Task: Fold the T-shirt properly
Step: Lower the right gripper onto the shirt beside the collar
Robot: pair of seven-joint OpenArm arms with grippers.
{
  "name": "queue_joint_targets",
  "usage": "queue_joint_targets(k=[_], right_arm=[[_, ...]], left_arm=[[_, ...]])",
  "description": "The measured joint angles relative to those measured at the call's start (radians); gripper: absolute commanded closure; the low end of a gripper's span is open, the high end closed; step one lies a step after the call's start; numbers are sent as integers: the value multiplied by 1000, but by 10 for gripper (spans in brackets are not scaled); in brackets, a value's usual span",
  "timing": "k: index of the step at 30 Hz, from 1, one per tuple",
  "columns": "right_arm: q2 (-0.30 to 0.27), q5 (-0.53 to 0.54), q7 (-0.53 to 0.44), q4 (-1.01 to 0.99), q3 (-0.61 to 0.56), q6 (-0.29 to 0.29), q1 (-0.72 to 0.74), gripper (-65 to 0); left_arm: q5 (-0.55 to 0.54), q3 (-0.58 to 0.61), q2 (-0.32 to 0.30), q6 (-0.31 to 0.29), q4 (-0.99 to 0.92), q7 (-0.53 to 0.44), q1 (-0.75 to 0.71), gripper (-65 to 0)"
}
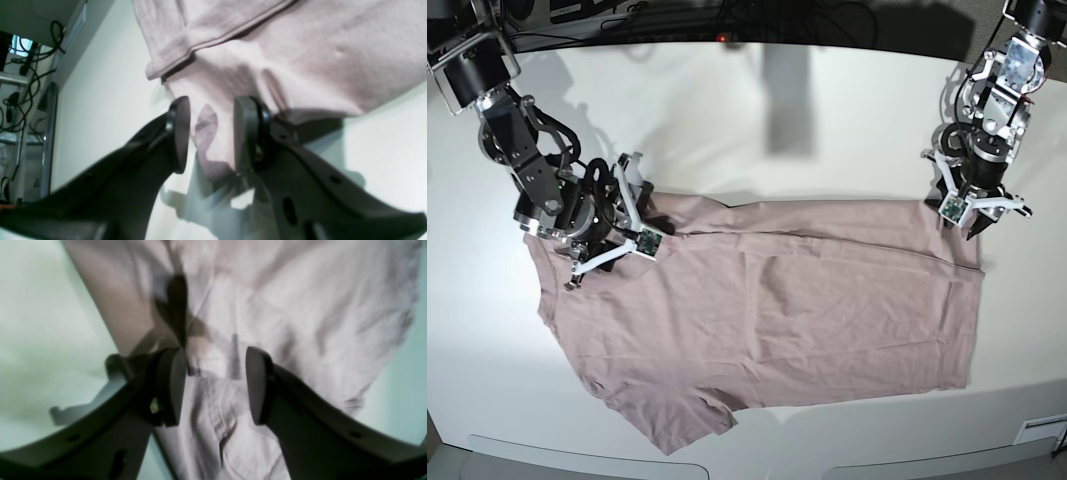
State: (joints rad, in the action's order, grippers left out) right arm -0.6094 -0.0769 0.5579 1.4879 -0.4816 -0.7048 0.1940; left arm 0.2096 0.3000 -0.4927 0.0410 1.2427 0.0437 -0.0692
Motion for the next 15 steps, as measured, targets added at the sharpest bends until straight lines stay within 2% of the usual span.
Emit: queue_joint_targets(k=[5,7,12,15], right_arm=[[69,-1,-2,-40,-5,0,19,-295],[87,-41,-16,-40,-6,0,19,-295],[83,-109,-34,-42,-7,0,19,-295],[83,-106,-35,-42,-7,0,19,-295]], left_arm=[[0,0,0,0,0,0,0,-215],[0,0,0,0,0,0,0,-215],[0,0,0,0,0,0,0,-215],[0,0,0,0,0,0,0,-215]])
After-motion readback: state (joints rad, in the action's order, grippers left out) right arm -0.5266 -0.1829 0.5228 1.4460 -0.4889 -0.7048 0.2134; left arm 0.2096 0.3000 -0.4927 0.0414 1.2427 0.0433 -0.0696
